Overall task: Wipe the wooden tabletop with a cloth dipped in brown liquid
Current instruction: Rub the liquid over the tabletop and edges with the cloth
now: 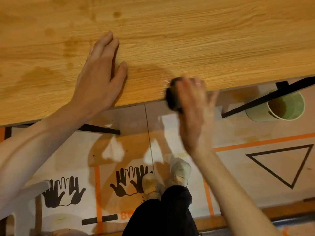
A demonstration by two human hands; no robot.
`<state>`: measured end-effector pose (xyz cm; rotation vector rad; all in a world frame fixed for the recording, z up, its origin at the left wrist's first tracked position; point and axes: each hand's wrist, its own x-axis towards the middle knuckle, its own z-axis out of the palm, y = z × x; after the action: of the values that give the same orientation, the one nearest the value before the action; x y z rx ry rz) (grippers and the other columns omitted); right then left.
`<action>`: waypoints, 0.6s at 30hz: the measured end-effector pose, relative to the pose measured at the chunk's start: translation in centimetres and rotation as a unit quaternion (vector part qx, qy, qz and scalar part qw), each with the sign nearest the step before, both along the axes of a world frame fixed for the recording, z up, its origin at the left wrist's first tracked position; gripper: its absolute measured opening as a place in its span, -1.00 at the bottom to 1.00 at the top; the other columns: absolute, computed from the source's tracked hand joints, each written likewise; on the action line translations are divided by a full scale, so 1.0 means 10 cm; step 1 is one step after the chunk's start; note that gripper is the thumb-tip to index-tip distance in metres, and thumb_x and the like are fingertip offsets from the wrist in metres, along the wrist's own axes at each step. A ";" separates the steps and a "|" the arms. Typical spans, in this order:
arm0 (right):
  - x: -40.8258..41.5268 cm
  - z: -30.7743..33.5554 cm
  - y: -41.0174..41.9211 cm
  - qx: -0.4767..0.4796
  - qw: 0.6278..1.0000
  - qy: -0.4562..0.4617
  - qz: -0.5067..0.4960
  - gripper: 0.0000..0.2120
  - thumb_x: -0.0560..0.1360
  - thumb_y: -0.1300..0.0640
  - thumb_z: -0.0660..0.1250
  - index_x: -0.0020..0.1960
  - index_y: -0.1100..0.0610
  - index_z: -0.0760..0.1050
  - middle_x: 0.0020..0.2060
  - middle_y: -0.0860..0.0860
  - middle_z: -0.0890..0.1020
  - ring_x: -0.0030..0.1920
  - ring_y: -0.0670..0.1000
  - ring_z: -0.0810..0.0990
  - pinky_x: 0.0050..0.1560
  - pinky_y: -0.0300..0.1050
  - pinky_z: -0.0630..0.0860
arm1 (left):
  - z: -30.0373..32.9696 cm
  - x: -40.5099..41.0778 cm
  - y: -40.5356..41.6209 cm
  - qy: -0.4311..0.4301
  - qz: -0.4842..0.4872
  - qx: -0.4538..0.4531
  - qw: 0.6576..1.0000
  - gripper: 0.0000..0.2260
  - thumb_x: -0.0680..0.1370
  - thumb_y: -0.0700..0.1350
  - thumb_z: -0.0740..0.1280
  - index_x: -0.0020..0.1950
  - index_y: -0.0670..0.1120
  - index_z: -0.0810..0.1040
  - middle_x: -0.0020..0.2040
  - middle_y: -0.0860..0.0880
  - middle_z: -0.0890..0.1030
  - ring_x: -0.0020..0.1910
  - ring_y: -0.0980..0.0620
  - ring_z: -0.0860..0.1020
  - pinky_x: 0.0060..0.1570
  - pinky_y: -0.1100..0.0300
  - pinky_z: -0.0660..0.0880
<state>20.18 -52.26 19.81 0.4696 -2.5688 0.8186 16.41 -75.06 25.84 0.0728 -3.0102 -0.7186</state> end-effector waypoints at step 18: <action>0.27 0.15 -1.14 0.082 0.973 0.040 0.211 -0.55 0.63 0.29 0.18 0.50 0.14 0.25 0.48 0.08 0.30 0.52 0.07 0.20 0.55 0.07 -0.05 | -0.04 0.40 -0.88 0.026 -0.020 -0.014 0.999 -0.55 0.71 -0.05 0.10 0.58 -0.18 0.26 0.60 -0.09 0.26 0.61 -0.03 0.18 0.57 -0.13 0.14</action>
<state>22.88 -63.68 21.29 1.1045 -2.5063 0.7022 20.43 -83.89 25.45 -0.0066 -2.9790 -0.6718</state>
